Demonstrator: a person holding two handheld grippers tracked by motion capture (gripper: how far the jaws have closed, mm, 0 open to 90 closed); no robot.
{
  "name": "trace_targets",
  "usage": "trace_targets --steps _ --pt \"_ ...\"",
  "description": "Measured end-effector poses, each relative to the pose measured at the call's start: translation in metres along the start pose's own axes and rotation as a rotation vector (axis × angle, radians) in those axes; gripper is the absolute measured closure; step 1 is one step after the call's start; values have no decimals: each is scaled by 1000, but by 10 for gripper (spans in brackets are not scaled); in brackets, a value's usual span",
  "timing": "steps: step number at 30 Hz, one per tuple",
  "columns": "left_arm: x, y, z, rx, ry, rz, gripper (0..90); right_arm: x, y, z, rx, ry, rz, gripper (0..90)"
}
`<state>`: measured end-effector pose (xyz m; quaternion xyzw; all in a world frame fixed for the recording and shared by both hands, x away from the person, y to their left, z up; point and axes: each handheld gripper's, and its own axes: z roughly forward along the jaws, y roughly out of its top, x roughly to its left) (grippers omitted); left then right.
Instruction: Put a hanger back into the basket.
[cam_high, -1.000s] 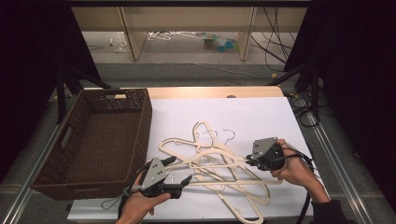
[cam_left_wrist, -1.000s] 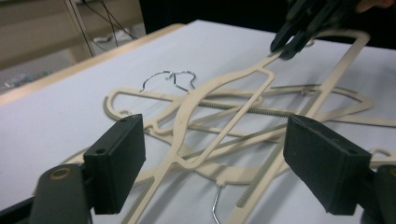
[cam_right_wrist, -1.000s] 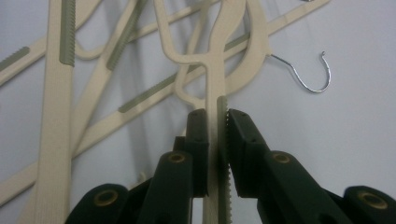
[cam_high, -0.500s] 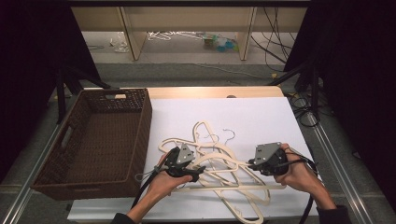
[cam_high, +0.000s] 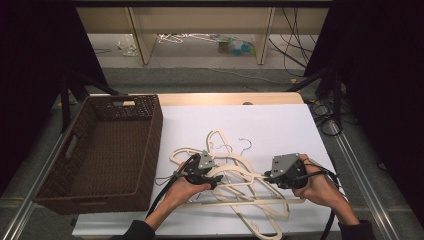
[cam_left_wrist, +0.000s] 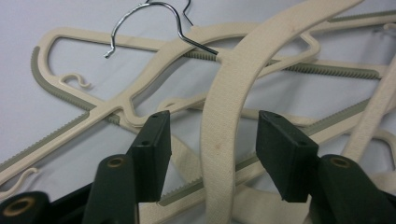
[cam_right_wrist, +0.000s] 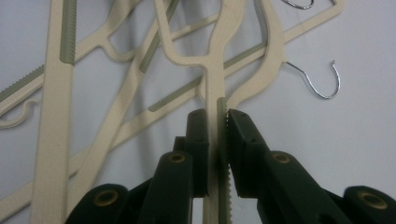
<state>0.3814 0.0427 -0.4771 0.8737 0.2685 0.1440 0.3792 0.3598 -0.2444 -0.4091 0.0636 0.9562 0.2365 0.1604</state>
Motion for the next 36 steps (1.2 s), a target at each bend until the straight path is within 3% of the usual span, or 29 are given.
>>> trace_targets --steps 3,11,17,24,27,28,30,33,36 --pt "-1 1 2 8 -5 19 578 0 1 0 1 0 -6 794" --pt "6 5 1 7 -80 17 688 2 2 1 -6 2 -20 792" --pt "10 8 -6 -2 -103 51 713 3 2 0 -11 -4 -32 792" --pt "9 15 -28 -47 -152 73 723 1 -2 -3 -17 -2 -66 793" --pt "5 16 -40 -80 -183 65 739 0 -4 -2 -18 4 -79 793" --pt "4 18 -47 -116 -222 43 748 1 -5 -1 -12 -3 -84 792" --pt "2 19 -52 -139 -242 36 762 1 -5 0 -7 -3 -87 792" --pt "-2 20 -58 -127 -253 56 784 2 -7 1 -17 17 -97 791" --pt "-4 18 -65 -138 -297 15 798 2 -7 -1 -26 24 -87 784"
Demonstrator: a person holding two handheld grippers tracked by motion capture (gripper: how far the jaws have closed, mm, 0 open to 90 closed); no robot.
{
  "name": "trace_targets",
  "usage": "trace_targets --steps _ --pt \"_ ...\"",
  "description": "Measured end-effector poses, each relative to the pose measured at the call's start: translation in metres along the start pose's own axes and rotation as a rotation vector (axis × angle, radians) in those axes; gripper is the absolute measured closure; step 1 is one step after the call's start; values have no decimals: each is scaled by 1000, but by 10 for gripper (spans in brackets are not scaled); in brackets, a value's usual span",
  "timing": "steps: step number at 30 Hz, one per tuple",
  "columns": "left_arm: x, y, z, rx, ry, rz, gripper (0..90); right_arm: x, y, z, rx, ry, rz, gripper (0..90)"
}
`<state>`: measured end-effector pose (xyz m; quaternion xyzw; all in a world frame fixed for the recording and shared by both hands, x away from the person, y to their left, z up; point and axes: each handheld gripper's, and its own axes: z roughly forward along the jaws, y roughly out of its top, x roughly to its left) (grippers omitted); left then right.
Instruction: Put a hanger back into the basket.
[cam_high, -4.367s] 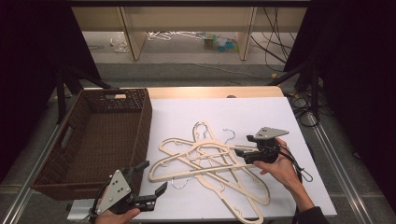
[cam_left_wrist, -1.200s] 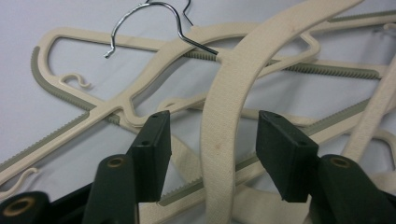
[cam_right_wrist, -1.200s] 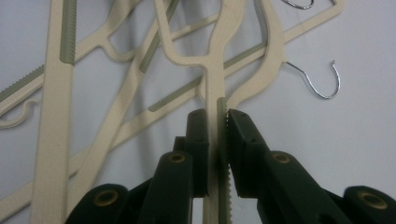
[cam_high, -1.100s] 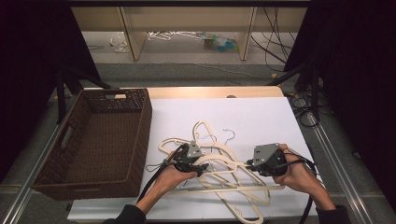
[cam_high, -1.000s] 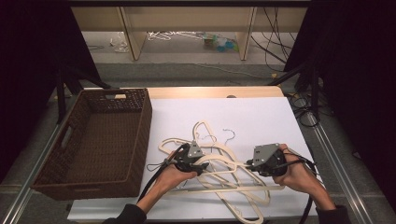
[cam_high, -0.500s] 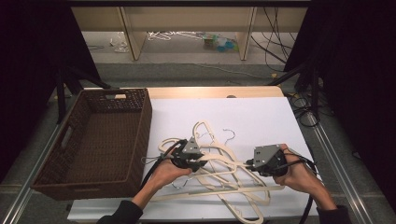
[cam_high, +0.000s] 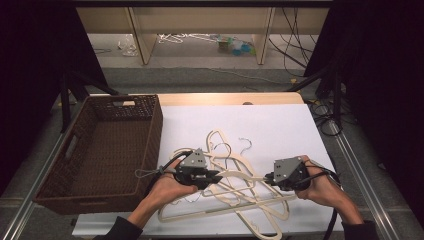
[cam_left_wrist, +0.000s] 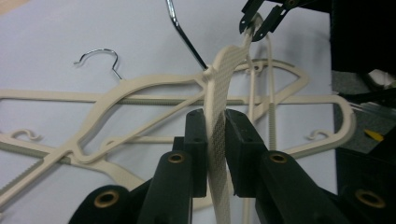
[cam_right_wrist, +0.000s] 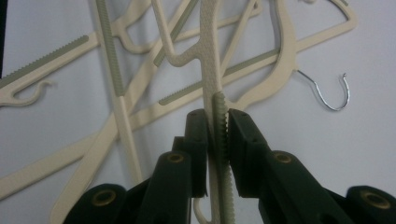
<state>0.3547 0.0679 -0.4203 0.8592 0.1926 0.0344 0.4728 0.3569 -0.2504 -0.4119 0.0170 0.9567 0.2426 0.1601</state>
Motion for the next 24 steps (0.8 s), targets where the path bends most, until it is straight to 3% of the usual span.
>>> trace_targets --steps 5,8,11,13,16,18,21,24 --pt "-5 0 -4 -14 -28 -14 810 1 1 -4 -18 10 -27 784" --pt "-8 2 -4 -17 -89 -21 821 3 2 -4 -32 27 -30 780" --pt "-11 4 -2 -2 -65 -12 818 6 5 -2 -19 37 -59 804" --pt "-9 2 1 3 -85 -29 790 7 4 -3 -16 62 -72 812" --pt "-8 1 2 15 -69 -35 793 7 5 -3 -10 89 -79 812" --pt "-8 0 4 36 -88 -36 786 8 5 -3 -19 68 -89 813" --pt "-9 0 6 39 -77 -32 801 8 6 -3 -22 64 -93 813" --pt "-9 1 4 43 -92 -17 821 8 5 -3 -18 63 -89 813"
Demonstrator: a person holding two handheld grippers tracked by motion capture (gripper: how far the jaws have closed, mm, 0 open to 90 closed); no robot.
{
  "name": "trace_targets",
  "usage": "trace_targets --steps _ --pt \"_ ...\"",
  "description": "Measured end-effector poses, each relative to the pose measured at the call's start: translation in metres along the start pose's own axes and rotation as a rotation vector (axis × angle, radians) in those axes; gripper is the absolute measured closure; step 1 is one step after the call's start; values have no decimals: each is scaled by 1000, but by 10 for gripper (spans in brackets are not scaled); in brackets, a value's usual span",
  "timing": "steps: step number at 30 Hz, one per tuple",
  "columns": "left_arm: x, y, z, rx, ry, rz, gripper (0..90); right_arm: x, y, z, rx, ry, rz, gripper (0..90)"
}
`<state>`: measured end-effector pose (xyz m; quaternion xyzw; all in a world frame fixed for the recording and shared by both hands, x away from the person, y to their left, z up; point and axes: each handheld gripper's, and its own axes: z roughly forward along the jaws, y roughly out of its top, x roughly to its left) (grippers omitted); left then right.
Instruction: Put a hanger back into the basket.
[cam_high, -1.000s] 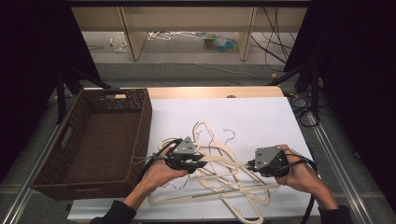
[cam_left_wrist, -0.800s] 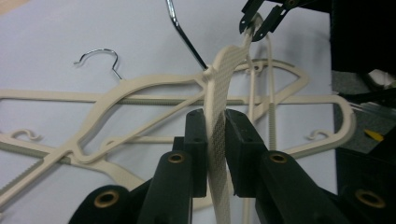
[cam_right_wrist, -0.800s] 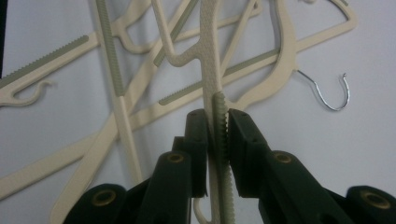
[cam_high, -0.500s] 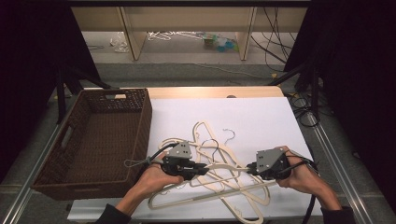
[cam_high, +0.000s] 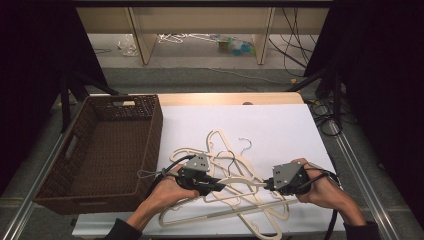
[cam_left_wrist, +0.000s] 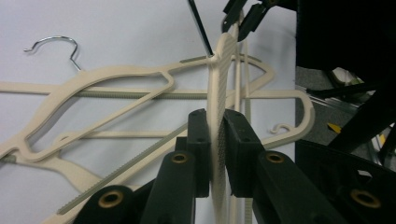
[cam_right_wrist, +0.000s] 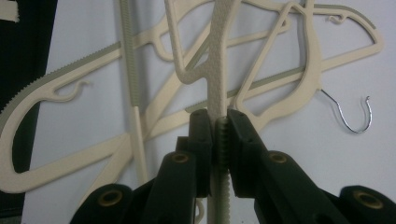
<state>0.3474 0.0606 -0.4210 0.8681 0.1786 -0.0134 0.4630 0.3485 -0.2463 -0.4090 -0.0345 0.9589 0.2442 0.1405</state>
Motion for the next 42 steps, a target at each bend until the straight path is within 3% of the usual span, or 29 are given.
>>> trace_targets --steps 6,8,10,12,13,14,17,21,25,32,42 --pt "-7 2 -3 -18 -31 3 841 0 0 -4 -8 -13 7 800" --pt "-14 6 -3 -34 -41 9 855 -1 0 -8 -18 -20 25 714" --pt "-18 10 -5 -22 -17 28 856 -3 1 -13 -39 -59 82 644" --pt "-20 13 -7 -22 -5 45 857 -3 2 -20 -40 -76 106 555" --pt "-22 15 -9 -26 -5 37 857 -5 5 -27 -64 -146 156 451" --pt "-22 16 -10 -31 2 37 857 -5 5 -27 -64 -146 156 451" --pt "-24 19 -14 -44 23 23 857 -6 8 -38 -132 -202 259 371" --pt "-20 22 -22 -54 46 -7 857 -5 8 -48 -175 -250 369 328" --pt "-16 28 -36 -78 75 -32 856 0 6 -51 -187 -273 424 322" --pt "-13 50 -72 -138 128 -41 856 6 1 -50 -210 -278 465 322" --pt "-18 79 -136 -205 225 -6 857 16 -2 -36 -239 -266 504 295"
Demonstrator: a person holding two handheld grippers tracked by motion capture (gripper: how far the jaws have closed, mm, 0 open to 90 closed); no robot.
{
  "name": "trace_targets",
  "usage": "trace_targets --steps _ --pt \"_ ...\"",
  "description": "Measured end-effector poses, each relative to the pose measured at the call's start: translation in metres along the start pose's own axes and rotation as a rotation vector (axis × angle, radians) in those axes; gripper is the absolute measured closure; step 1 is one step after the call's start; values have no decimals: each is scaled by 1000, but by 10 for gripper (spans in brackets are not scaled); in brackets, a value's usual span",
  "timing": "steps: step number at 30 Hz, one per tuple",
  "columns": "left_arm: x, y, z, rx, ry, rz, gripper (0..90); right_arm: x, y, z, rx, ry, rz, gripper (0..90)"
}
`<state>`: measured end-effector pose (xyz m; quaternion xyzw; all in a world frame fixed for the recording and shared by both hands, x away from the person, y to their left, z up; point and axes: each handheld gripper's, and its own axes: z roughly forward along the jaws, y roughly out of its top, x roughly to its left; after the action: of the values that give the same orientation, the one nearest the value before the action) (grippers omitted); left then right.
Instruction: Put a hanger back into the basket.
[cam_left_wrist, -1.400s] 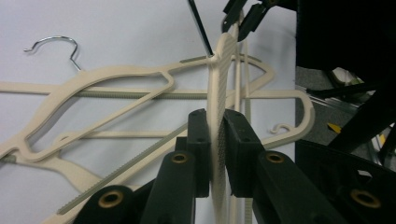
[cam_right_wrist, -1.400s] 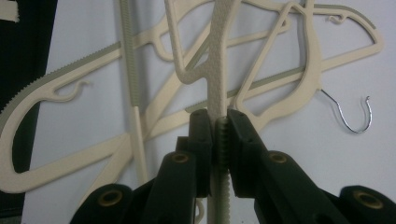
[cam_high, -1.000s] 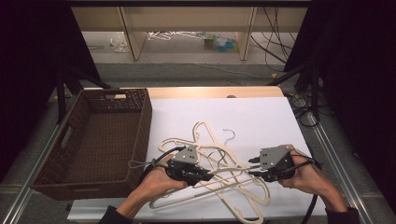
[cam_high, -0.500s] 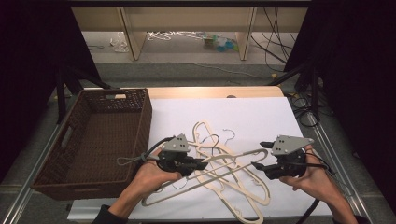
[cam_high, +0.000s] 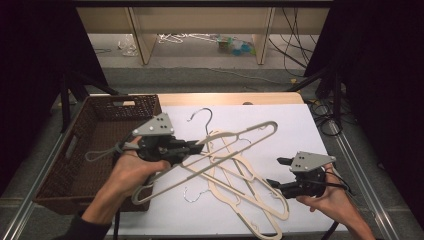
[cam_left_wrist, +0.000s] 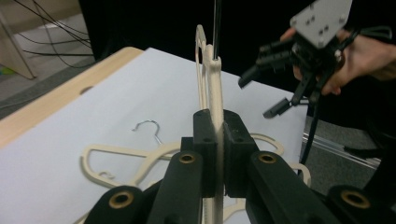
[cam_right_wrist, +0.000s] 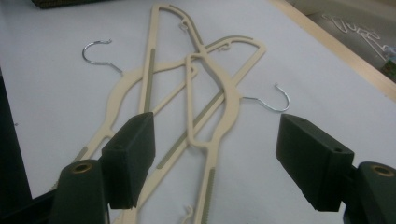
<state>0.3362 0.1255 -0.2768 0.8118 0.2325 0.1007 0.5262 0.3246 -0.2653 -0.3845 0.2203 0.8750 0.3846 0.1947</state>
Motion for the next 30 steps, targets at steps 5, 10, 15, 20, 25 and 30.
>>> trace_targets --steps 5,10,15,20,25,30 --pt "15 13 -32 -24 79 6 857 4 -5 6 19 23 -3 292" --pt "41 7 -65 -40 207 -10 857 6 -10 9 20 31 -5 291" --pt "68 -11 -90 -48 312 -28 857 7 -18 10 9 23 15 286" --pt "91 -32 -104 -51 368 -59 857 9 -26 11 15 23 32 273" --pt "110 -53 -120 -62 416 -81 857 10 -28 12 19 27 30 268" --pt "122 -70 -138 -51 468 -93 857 10 -29 12 23 33 27 264"
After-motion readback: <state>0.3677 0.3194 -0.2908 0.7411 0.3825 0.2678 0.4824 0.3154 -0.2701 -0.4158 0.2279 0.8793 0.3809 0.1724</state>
